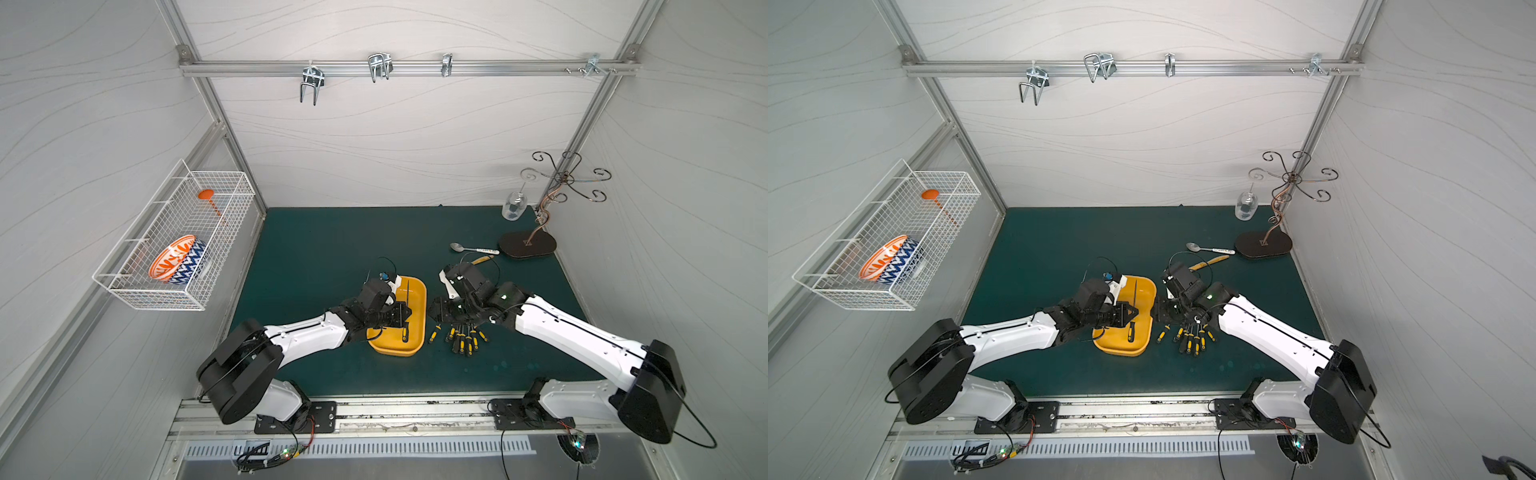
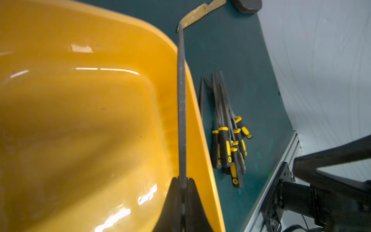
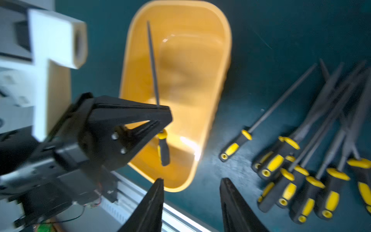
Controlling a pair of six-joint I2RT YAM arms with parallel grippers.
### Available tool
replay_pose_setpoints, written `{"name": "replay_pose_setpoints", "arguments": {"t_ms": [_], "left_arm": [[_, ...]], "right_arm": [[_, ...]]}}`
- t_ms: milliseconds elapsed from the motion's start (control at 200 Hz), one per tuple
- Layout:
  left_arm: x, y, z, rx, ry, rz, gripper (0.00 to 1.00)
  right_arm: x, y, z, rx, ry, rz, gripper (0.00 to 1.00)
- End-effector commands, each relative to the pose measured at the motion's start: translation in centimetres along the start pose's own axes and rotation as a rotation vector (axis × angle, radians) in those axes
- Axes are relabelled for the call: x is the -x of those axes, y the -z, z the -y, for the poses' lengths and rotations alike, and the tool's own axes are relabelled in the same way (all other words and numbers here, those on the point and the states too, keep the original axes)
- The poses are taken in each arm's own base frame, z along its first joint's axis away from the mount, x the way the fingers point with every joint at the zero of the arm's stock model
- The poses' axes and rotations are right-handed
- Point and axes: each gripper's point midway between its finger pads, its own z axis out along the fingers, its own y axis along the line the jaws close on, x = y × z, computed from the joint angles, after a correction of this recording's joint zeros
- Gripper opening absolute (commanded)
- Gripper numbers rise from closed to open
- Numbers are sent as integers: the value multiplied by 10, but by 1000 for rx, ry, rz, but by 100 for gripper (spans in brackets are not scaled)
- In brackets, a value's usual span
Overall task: Put the file tool into the storage box
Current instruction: Place the file tool in the storage box, then pick up the file tool from the center of the board.
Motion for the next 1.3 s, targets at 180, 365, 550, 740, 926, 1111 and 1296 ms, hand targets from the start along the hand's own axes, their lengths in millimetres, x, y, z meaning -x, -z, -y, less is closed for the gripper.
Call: {"name": "replay_pose_setpoints", "arguments": {"t_ms": [180, 365, 550, 740, 926, 1111, 1296], "left_arm": [[20, -8, 19, 4, -59, 37, 56], [29, 11, 28, -6, -67, 83, 58], [31, 35, 30, -6, -75, 132, 58], [22, 46, 21, 11, -72, 146, 58], [18, 53, 16, 30, -70, 151, 58], [17, 57, 13, 39, -67, 160, 58], [16, 56, 14, 28, -58, 159, 59]], "right_arm": [[-32, -34, 46, -177, -81, -108, 49], [-34, -51, 40, -153, -86, -152, 48], [-34, -63, 33, -150, -68, -177, 47], [-39, -84, 30, -175, -50, -221, 46], [-51, -100, 40, -276, -22, -259, 45], [-65, -101, 57, -453, 45, -269, 32], [-75, -92, 69, -476, -26, -247, 7]]}}
